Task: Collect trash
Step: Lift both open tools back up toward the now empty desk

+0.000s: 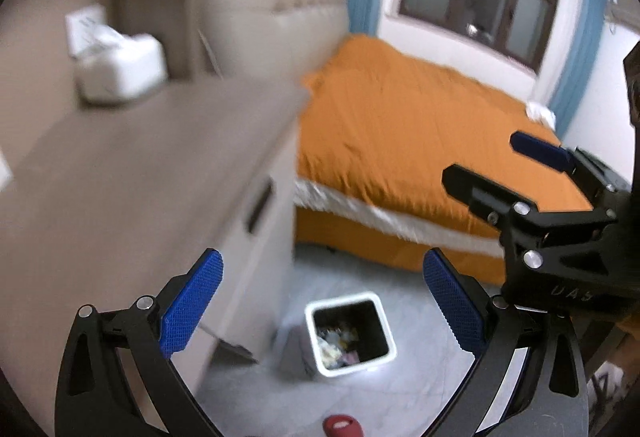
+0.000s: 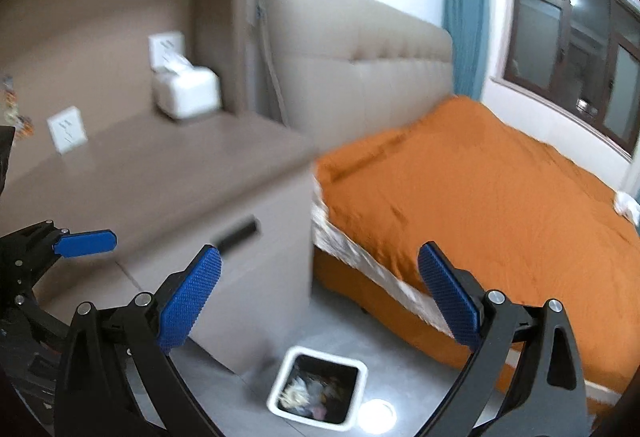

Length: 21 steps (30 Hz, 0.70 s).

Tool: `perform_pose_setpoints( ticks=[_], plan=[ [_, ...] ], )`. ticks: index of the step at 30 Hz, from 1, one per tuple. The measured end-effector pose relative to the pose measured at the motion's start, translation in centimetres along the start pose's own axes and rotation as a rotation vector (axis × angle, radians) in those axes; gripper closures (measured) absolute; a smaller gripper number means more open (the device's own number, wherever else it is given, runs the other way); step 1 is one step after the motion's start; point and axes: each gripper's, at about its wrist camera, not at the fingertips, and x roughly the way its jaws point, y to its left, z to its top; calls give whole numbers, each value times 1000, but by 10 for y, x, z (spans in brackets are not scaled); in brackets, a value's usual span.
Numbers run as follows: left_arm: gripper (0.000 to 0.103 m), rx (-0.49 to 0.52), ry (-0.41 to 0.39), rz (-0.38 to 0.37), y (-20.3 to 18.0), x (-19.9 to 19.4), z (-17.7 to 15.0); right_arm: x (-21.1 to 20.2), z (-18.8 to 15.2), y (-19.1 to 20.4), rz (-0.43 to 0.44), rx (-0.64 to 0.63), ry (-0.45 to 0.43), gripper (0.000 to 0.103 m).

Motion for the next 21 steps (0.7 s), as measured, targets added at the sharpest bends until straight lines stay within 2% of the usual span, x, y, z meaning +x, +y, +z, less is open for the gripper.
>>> perform_pose_setpoints(
  ticks=[6, 9, 16, 21],
  plan=[
    [5, -61, -98, 143, 36, -77, 18, -28, 47, 41, 139, -35, -96, 5],
    [5, -103, -140, 227, 62, -113, 19, -37, 69, 74, 224, -79, -133, 5],
    [5, -202, -185, 373, 121, -195, 14, -60, 102, 144, 381, -143, -215, 5],
    [5, -232, -200, 456, 149, -230, 3, -69, 110, 190, 455, -180, -234, 5]
  ],
)
